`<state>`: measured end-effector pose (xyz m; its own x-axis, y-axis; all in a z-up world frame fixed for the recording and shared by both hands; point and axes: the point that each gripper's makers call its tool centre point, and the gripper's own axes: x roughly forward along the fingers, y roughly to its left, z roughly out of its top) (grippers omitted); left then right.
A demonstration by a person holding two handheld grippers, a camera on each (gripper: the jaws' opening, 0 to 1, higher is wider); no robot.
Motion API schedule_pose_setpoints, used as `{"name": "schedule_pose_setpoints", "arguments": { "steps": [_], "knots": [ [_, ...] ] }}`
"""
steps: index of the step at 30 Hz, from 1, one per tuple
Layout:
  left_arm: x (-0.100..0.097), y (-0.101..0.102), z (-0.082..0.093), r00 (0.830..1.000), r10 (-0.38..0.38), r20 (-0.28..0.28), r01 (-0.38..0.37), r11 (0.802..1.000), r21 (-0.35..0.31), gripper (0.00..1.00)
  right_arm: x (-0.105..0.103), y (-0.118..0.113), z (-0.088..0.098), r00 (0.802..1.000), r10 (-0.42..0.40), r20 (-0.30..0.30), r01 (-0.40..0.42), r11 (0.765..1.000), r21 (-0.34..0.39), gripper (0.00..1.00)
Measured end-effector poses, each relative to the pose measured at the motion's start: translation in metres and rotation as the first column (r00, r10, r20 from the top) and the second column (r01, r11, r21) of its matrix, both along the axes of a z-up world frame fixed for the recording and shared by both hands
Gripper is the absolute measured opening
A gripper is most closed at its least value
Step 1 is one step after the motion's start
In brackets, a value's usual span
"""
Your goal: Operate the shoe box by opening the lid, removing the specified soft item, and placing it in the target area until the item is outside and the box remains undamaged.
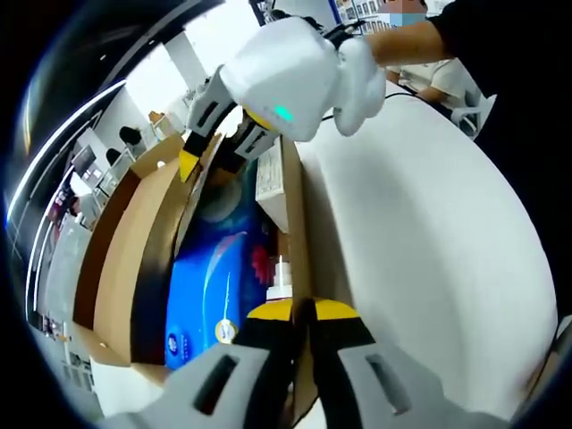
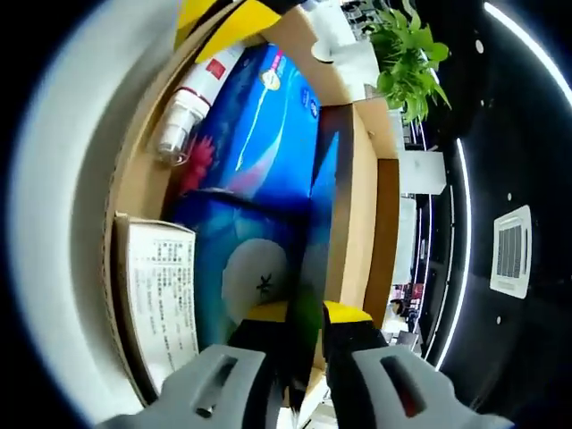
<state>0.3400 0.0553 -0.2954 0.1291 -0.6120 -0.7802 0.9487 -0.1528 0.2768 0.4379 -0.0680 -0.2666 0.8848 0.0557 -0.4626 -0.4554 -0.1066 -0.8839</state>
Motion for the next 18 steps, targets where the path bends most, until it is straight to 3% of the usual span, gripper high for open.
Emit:
{"name": "schedule_pose_setpoints", "arguments": {
  "steps": [4,11,18],
  "knots": [
    [0.0,0.0,0.0,1.0,0.003,0.001,-0.003,1.0,0.001,0.05,-0.002,0.002,0.0,1.0,0.006,-0.005,-0.006,1.0,-0.008,0.02],
    [0.0,0.0,0.0,1.0,0.003,0.001,-0.003,1.0,0.0,0.05,0.0,0.002,0.001,1.0,0.025,-0.002,-0.025,0.999,-0.031,0.02],
    [0.001,0.0,-0.001,1.0,0.005,0.002,-0.005,1.0,0.002,0.05,-0.009,0.006,0.025,0.996,0.063,0.062,-0.062,0.998,-0.024,0.01]
  ]
}}
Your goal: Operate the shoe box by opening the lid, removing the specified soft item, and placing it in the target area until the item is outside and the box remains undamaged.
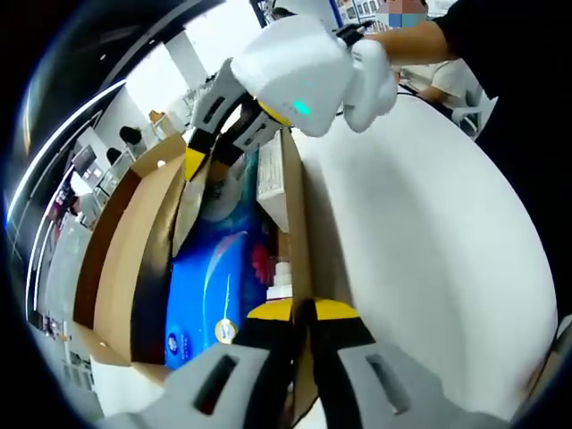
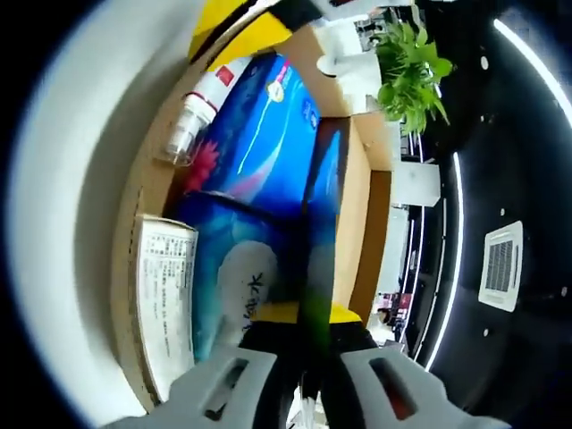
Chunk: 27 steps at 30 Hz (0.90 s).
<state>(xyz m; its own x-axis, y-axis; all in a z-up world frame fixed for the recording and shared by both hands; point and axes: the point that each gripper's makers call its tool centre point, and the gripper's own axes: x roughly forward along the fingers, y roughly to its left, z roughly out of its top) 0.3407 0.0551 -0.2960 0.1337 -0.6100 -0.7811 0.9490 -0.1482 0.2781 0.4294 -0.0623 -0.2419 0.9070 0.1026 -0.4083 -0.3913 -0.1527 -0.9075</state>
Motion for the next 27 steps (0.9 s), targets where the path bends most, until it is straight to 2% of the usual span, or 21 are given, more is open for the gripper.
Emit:
{"name": "schedule_pose_setpoints", "arguments": {
  "steps": [5,10,13,15,22,25,27],
  "knots": [
    [0.0,0.0,0.0,1.0,-0.003,0.003,0.003,1.0,0.003,0.05,-0.018,-0.004,0.028,0.999,0.002,0.054,-0.004,1.0,0.031,0.01],
    [0.0,0.0,-0.001,1.0,0.0,0.008,0.0,1.0,0.008,0.05,-0.036,-0.013,0.04,0.998,0.0,0.061,-0.001,1.0,0.025,0.01],
    [0.0,0.0,0.0,1.0,-0.002,0.01,0.002,1.0,0.011,0.05,-0.049,-0.032,0.053,0.995,-0.042,0.087,0.038,0.998,0.049,0.01],
    [0.0,0.0,0.0,1.0,0.0,0.01,0.0,1.0,0.011,0.05,-0.063,-0.043,0.06,0.994,-0.079,0.075,0.071,0.992,0.103,0.01],
    [-0.001,0.001,0.0,1.0,0.002,0.012,-0.002,1.0,0.014,0.05,-0.09,-0.088,0.089,0.979,-0.159,0.13,0.142,0.981,0.13,0.01],
    [-0.001,0.001,0.0,1.0,-0.006,0.018,0.005,1.0,0.021,0.05,-0.1,-0.121,0.097,0.968,-0.217,0.125,0.195,0.966,0.17,0.01],
    [-0.001,0.001,0.0,1.0,0.001,0.012,-0.002,1.0,0.02,0.05,-0.108,-0.134,0.103,0.961,-0.236,0.142,0.214,0.964,0.157,0.01]
  ]
}}
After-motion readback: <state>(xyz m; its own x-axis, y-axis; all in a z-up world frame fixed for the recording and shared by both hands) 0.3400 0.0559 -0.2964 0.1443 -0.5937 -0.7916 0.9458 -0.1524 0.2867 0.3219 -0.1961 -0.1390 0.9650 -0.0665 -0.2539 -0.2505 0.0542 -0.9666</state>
